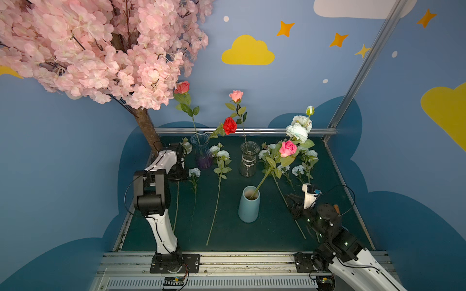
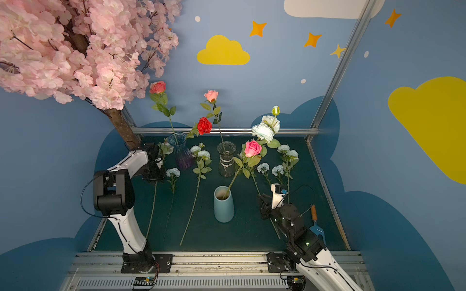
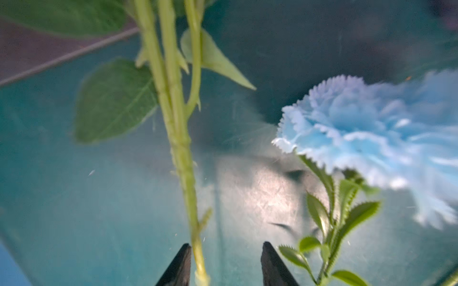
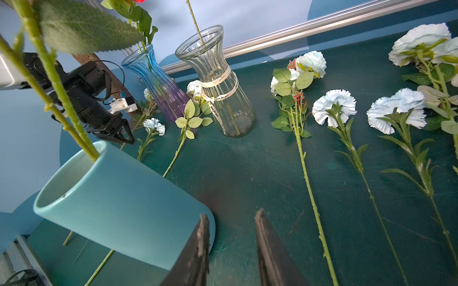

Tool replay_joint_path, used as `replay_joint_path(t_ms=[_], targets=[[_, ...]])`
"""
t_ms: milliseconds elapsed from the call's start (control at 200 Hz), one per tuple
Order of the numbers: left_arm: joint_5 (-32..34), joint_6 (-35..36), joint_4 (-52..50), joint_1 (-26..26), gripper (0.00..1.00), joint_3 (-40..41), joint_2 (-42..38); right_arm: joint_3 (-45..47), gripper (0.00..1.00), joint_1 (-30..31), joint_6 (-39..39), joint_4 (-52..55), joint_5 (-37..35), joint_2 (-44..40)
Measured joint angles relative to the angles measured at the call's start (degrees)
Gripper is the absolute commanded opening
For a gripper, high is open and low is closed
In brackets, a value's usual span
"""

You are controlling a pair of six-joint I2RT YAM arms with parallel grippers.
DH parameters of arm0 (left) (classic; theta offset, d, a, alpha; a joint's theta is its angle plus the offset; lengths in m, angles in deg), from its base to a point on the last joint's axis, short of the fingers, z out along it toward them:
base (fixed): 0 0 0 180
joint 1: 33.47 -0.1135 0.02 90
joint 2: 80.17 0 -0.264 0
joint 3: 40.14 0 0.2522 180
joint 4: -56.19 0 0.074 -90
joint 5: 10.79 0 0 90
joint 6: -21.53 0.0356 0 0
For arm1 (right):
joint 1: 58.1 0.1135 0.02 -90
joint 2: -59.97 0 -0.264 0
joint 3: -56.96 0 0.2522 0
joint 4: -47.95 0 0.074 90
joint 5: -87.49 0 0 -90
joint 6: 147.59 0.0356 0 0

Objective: Pick out blue flowers from the vase
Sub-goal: Place the flower at the center of the board.

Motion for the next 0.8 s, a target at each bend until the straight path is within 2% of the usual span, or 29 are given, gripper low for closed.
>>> replay_joint_path(t_ms=[135, 235, 370, 470, 556, 646, 796], targets=[[2.25, -0.59, 0.09, 0.81, 0.51, 0.02, -8.31, 0.00, 0.33, 0.00, 0.09, 0.00, -0.02, 0.00], [4.09, -1.57, 0.76, 3.50, 0.52, 0.24, -16.61, 0.00, 0.33, 0.00, 0.11, 0.00, 0.00, 0.00], [6.21, -4.22, 5.42, 11.80, 0.56, 5.09, -30.01, 0.00, 0.33, 0.00, 0.11, 0.00, 0.00, 0.17], [6.10, -6.97, 13.60, 20.33, 0.62, 14.19, -41.27, 0.00, 0.32, -0.13, 0.11, -0.02, 0.04, 0.85], [5.14, -10.25, 21.86, 26.21, 0.63, 22.32, -48.57, 0.00, 0.32, -0.26, 0.09, -0.02, 0.09, 1.55], [5.05, -13.35, 31.78, 31.36, 0.64, 29.97, -51.87, 0.00, 0.32, -0.26, 0.09, -0.02, 0.22, 2.05], [6.45, -15.15, 46.82, 40.26, 0.64, 39.08, -50.25, 0.00, 0.32, -0.26, 0.09, -0.02, 0.24, 2.47]])
